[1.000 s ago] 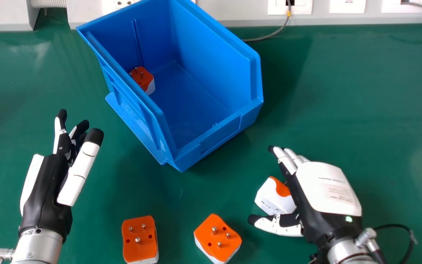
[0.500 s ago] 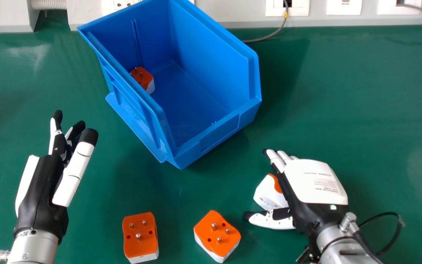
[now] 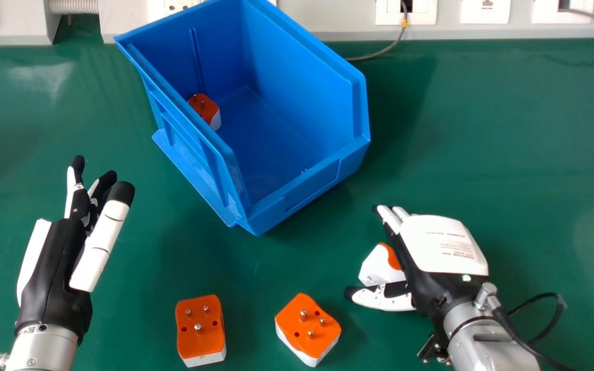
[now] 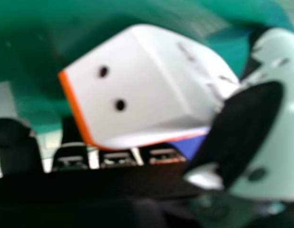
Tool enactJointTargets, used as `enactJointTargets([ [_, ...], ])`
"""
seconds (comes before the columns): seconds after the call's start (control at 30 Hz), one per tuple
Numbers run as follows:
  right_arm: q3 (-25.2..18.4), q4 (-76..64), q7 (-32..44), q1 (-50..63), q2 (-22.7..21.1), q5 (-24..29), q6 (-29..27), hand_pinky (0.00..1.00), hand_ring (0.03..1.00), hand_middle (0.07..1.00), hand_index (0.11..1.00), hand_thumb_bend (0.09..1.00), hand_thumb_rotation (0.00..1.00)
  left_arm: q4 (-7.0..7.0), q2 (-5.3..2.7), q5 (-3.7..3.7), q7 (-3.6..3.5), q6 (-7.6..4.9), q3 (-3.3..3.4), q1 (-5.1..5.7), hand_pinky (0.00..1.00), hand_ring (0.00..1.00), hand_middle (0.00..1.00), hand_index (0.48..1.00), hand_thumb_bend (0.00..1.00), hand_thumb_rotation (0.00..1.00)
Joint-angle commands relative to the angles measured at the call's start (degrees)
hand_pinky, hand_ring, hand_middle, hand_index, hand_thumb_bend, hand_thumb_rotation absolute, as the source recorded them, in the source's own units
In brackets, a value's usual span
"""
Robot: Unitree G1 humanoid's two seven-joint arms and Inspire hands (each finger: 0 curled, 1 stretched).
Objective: Pick all objects and put in blue box
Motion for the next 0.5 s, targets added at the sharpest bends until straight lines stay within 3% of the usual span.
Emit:
enactJointTargets([
  [0.0, -0.92, -0.67, 1.62, 0.50, -1.34, -0.28, 2.11, 0.83, 0.896, 0.930, 0.920, 0.449, 0.56, -1.25, 0.80, -0.56, -0.19, -0.44, 0.39, -0.22, 0.93, 0.96, 0.96, 0.995, 0.75, 0.87],
  [0.2, -1.12, -6.30, 6.27, 1.91, -2.75, -1.64, 5.16, 0.84, 0.889, 0.923, 0.910, 0.440, 0.55, -1.93, 0.90, -0.75, -0.28, -0.16, 0.55, 0.05, 0.93, 0.95, 0.96, 0.994, 0.76, 0.87],
  [0.47, -1.56, -14.01, 14.28, 3.42, -3.31, -3.95, 10.29, 0.82, 0.877, 0.917, 0.899, 0.439, 0.51, -1.57, 1.35, -0.60, -0.36, -0.61, 0.68, -0.18, 0.93, 0.95, 0.96, 0.993, 0.76, 0.86],
])
